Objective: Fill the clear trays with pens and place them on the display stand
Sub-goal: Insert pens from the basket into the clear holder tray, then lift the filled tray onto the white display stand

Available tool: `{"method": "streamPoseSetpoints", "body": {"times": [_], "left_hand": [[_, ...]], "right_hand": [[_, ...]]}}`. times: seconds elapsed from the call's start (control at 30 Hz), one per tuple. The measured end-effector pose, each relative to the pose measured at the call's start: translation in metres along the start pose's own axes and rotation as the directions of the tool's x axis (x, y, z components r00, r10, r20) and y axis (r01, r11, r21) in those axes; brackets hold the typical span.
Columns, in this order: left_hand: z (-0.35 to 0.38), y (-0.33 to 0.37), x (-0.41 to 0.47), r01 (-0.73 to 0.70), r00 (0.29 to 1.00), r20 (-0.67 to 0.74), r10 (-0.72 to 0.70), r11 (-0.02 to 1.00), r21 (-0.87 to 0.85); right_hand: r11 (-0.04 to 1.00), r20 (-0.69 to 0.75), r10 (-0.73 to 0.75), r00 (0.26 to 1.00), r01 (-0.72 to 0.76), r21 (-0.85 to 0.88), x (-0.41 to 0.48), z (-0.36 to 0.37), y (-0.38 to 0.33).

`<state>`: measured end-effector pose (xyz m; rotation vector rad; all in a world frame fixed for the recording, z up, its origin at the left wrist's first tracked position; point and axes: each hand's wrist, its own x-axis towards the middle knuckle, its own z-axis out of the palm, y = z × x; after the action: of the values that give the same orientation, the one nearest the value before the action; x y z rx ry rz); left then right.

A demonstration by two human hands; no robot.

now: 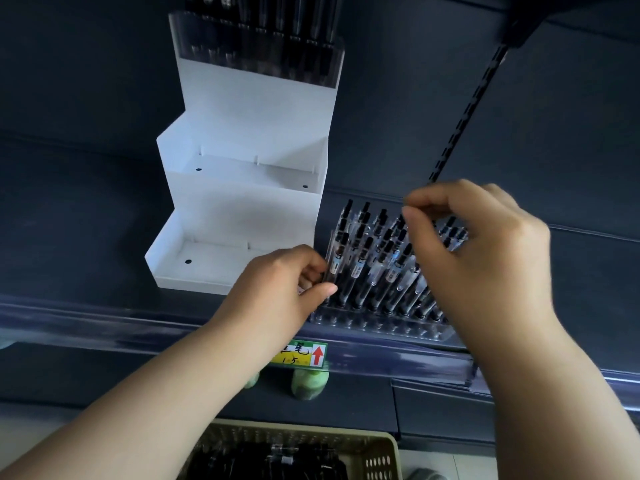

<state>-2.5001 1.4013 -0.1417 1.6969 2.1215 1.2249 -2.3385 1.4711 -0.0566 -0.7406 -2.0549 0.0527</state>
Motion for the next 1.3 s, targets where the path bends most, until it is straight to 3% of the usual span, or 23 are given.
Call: {"method": "streamPoseSetpoints", "body": {"times": [0.13,0.3,0.4,0.5,0.6,0.73,1.13,1.3], "left_hand": [[-0.009,-0.001,-0.007,-0.03,0.999,0.016,0.027,0.983,0.182],[-0.004,-0.006,-0.015,-0.025,0.988,0.151,-0.034,0.926,0.377],[0.006,-0.008,-0.017,-0.025,0.973,0.216,-0.077,0.901,0.434],[0.015,-0.01,-0.016,-0.005,0.96,0.25,-0.13,0.879,0.477],[0.022,-0.009,-0.013,0.026,0.956,0.242,-0.167,0.868,0.497],[0.027,-0.008,-0.011,0.048,0.954,0.228,-0.194,0.851,0.523],[0.031,-0.001,-0.007,-0.003,0.926,0.276,-0.257,0.726,0.688],[0.039,0.0,-0.006,0.056,0.939,0.21,-0.273,0.722,0.69]], "right_hand": [[0.998,-0.145,0.053,0.988,-0.059,-0.037,-0.012,-0.023,0.018],[0.879,-0.185,0.46,0.869,-0.475,-0.043,-0.044,-0.044,0.057],[0.759,-0.046,0.628,0.777,-0.625,-0.181,-0.057,-0.05,0.083],[0.707,0.244,0.704,0.667,-0.632,-0.317,-0.071,-0.044,0.097],[0.737,0.453,0.673,0.584,-0.584,-0.341,-0.084,-0.028,0.1],[0.785,0.579,0.605,0.546,-0.529,-0.322,-0.087,-0.013,0.105],[0.804,0.636,0.587,0.501,-0.453,-0.385,-0.079,0.003,0.121],[0.818,0.638,0.565,0.523,-0.456,-0.351,-0.08,0.004,0.121]]}}
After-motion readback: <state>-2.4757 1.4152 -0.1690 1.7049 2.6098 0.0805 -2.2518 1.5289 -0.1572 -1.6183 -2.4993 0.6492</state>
